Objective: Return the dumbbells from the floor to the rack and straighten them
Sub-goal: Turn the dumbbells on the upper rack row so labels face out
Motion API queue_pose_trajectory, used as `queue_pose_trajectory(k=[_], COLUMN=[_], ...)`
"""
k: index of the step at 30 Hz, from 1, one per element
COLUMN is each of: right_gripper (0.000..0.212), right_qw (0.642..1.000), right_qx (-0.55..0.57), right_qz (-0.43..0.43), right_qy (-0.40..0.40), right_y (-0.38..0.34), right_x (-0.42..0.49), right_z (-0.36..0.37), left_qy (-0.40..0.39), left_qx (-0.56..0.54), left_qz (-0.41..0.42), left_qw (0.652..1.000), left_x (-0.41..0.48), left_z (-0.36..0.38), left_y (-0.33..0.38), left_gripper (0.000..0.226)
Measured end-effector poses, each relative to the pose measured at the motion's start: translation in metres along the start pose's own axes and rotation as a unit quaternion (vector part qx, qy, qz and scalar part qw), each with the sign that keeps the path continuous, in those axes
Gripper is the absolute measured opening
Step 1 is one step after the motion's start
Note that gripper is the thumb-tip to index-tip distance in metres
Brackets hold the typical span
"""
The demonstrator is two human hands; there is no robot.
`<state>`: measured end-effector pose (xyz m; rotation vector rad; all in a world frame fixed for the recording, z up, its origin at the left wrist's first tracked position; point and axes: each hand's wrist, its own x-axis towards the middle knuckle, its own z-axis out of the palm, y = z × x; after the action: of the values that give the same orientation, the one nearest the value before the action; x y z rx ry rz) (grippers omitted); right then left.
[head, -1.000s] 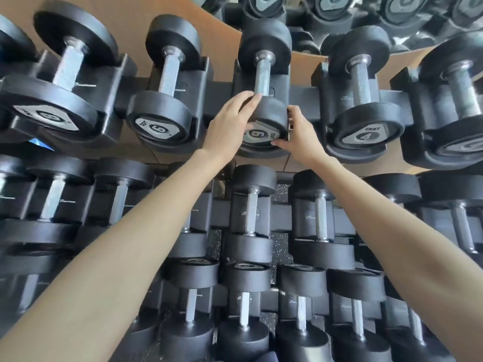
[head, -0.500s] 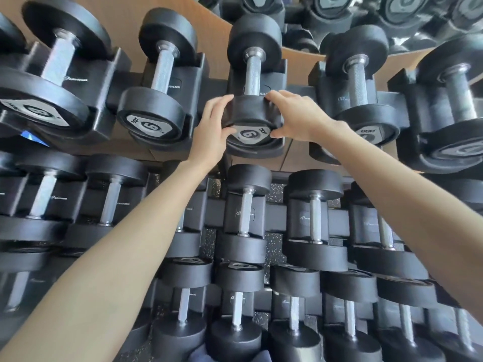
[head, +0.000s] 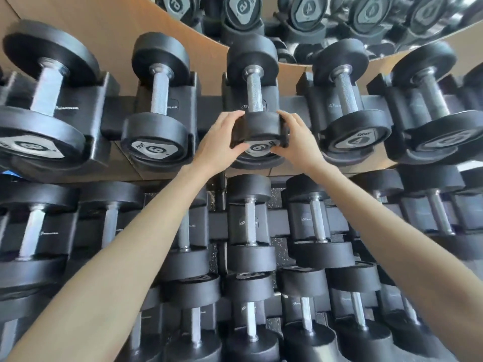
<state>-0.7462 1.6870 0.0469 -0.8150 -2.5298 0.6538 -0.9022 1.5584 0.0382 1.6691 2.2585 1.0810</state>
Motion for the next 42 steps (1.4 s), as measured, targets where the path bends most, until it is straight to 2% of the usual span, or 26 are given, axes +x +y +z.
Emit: queue_pose_trajectory(k=[3, 6, 11, 17, 22, 28, 32, 35, 37, 38, 40, 42], right_gripper=[0.076, 0.075, 0.065, 0.064, 0.065, 0.061, 0.055, 0.059, 0.064, 0.069, 0.075, 0.07], right_qw=[0.99, 0.984, 0.989, 0.998, 0.973, 0.936, 0.927, 0.953, 0.989, 0.997, 0.99, 0.989], right_qx=[0.121, 0.14, 0.121, -0.032, -0.206, -0.329, -0.355, -0.287, -0.126, -0.027, 0.102, 0.122], right_qz=[0.054, 0.104, 0.087, 0.002, -0.084, -0.111, -0.103, -0.079, -0.029, 0.001, 0.038, 0.051], right_qy=[0.049, 0.029, -0.001, -0.054, -0.062, -0.055, -0.057, -0.056, -0.066, -0.078, -0.087, -0.062], right_y=[0.008, 0.016, 0.026, 0.009, -0.008, -0.028, -0.034, -0.018, -0.002, 0.002, 0.007, 0.012], right_x=[-0.008, -0.007, -0.001, 0.012, 0.022, 0.03, 0.033, 0.028, 0.021, 0.015, 0.006, 0.006], right_z=[0.015, 0.022, 0.021, 0.0, -0.019, -0.03, -0.025, -0.025, -0.021, -0.017, -0.008, -0.002], left_qy=[-0.032, -0.033, 0.01, 0.038, 0.044, -0.007, -0.014, -0.021, -0.035, -0.044, -0.064, -0.071], left_qx=[0.069, 0.11, 0.015, -0.129, -0.177, -0.212, -0.222, -0.234, -0.235, -0.229, -0.19, -0.116], left_qz=[0.086, 0.129, 0.103, 0.085, 0.033, 0.022, 0.025, 0.028, 0.021, 0.015, -0.003, -0.019], left_qw=[0.993, 0.985, 0.994, 0.987, 0.983, 0.977, 0.975, 0.972, 0.971, 0.972, 0.98, 0.991], left_x=[0.014, 0.023, 0.018, 0.006, -0.003, 0.002, 0.004, 0.004, 0.004, 0.004, 0.005, 0.006], left_z=[0.001, 0.005, 0.013, 0.01, 0.013, 0.02, 0.028, 0.032, 0.031, 0.028, 0.021, 0.013], left_y=[0.018, 0.028, 0.021, -0.003, -0.021, -0.042, -0.051, -0.046, -0.04, -0.038, -0.036, -0.035], left_gripper=[0.069, 0.069, 0.064, 0.058, 0.059, 0.064, 0.065, 0.065, 0.065, 0.066, 0.068, 0.074])
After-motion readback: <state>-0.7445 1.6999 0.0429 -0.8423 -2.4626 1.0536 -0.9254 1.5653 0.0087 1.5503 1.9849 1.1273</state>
